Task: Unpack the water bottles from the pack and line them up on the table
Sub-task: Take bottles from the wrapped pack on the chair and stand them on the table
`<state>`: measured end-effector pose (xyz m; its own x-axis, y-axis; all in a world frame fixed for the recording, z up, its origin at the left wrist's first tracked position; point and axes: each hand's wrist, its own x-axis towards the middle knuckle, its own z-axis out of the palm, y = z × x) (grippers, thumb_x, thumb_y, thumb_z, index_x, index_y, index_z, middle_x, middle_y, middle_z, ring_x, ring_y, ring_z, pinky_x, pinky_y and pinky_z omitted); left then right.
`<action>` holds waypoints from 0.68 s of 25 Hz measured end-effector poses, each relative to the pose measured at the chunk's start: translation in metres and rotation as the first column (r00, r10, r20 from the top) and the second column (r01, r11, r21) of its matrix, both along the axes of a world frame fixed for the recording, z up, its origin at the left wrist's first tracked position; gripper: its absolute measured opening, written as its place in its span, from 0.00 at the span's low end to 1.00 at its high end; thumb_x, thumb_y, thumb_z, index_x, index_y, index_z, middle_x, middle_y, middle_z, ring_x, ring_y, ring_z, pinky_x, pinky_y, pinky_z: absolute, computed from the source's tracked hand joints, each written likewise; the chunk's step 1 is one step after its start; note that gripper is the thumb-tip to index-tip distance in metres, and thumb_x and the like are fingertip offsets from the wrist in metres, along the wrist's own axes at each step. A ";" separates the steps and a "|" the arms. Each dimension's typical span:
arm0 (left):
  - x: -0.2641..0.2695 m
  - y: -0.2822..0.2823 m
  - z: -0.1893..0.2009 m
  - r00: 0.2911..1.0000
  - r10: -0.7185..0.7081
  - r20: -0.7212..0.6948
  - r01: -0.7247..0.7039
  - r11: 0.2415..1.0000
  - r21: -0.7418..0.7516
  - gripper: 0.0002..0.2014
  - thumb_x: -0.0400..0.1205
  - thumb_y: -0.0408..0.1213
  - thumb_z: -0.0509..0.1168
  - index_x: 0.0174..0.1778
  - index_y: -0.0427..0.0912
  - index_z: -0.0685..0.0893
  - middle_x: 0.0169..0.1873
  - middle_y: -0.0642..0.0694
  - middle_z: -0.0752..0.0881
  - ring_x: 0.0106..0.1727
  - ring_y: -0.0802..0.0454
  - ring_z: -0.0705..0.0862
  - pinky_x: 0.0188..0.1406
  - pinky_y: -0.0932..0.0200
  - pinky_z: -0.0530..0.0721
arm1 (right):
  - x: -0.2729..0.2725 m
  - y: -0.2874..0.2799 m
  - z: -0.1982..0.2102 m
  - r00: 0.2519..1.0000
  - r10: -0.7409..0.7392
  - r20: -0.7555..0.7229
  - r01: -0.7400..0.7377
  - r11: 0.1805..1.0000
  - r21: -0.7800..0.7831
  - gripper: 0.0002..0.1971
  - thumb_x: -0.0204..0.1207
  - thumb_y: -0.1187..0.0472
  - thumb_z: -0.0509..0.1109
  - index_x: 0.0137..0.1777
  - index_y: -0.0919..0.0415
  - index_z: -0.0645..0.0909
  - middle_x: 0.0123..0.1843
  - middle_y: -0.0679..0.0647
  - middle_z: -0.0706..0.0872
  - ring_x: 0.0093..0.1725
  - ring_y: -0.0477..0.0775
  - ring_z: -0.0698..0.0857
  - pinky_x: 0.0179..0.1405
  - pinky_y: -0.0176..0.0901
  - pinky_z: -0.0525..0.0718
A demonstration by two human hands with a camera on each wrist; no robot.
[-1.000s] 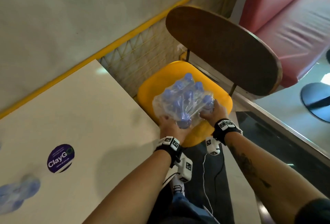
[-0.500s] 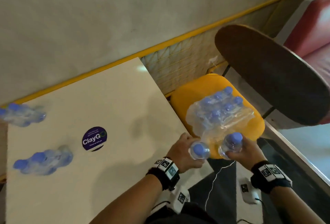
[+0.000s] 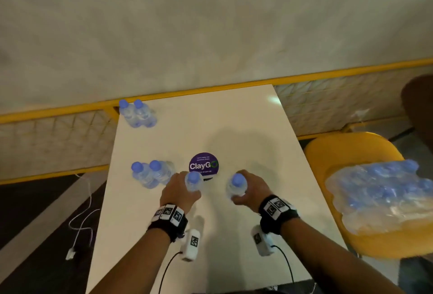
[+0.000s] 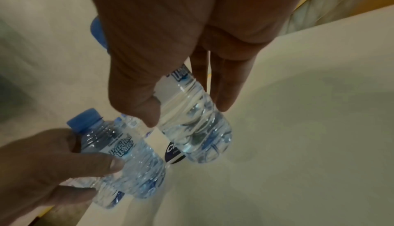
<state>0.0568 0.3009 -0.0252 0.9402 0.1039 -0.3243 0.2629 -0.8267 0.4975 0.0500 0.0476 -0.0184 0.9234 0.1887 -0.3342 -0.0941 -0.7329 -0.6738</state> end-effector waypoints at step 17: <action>0.059 0.004 -0.026 0.940 0.340 -0.021 -0.336 0.917 -0.215 0.16 0.84 0.40 0.59 0.66 0.38 0.77 0.59 0.34 0.86 0.60 0.31 0.86 0.63 0.36 0.85 | 0.127 0.114 -0.100 0.994 0.105 -0.014 -0.105 0.970 -0.217 0.31 0.52 0.30 0.72 0.54 0.41 0.77 0.43 0.39 0.83 0.41 0.48 0.87 0.35 0.37 0.75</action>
<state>0.1161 0.3054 -0.0513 0.8667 0.3470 -0.3583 0.4981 -0.5647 0.6580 0.1773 0.1620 -0.1183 0.9015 0.2068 -0.3801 -0.0104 -0.8678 -0.4969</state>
